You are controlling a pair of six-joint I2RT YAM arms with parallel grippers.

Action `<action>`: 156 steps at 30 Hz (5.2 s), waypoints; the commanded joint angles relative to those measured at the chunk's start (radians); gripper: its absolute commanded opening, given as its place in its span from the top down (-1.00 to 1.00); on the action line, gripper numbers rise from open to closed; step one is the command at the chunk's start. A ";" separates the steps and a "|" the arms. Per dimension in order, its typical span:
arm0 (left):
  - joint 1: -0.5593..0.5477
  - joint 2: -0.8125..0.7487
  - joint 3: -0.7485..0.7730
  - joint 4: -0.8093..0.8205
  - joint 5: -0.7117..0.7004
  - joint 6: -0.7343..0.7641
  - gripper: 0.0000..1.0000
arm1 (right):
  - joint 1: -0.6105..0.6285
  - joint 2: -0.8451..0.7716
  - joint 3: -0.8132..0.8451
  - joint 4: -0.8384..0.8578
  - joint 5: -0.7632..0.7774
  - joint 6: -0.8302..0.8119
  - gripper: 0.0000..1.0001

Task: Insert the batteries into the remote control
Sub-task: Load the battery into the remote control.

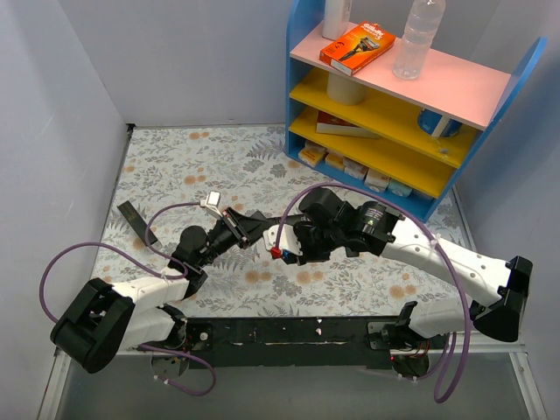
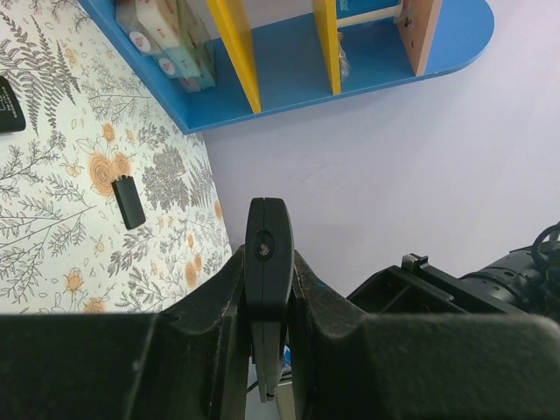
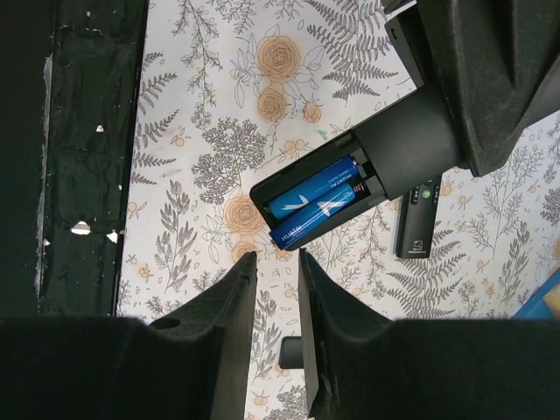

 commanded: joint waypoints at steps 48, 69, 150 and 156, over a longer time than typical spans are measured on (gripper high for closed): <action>-0.038 -0.043 0.090 0.027 -0.004 -0.242 1.00 | 0.009 0.057 -0.110 0.339 0.099 0.221 0.97; -0.042 -0.104 0.108 -0.005 -0.002 -0.062 1.00 | 0.004 0.322 0.117 0.090 -0.031 0.424 0.60; 0.038 -0.084 0.067 -0.069 -0.013 0.163 1.00 | -0.442 0.003 -0.239 0.641 -0.471 1.080 -0.53; 0.043 -0.182 0.029 -0.316 -0.160 0.196 1.00 | -0.508 -0.089 -0.251 0.562 -0.307 1.010 -0.88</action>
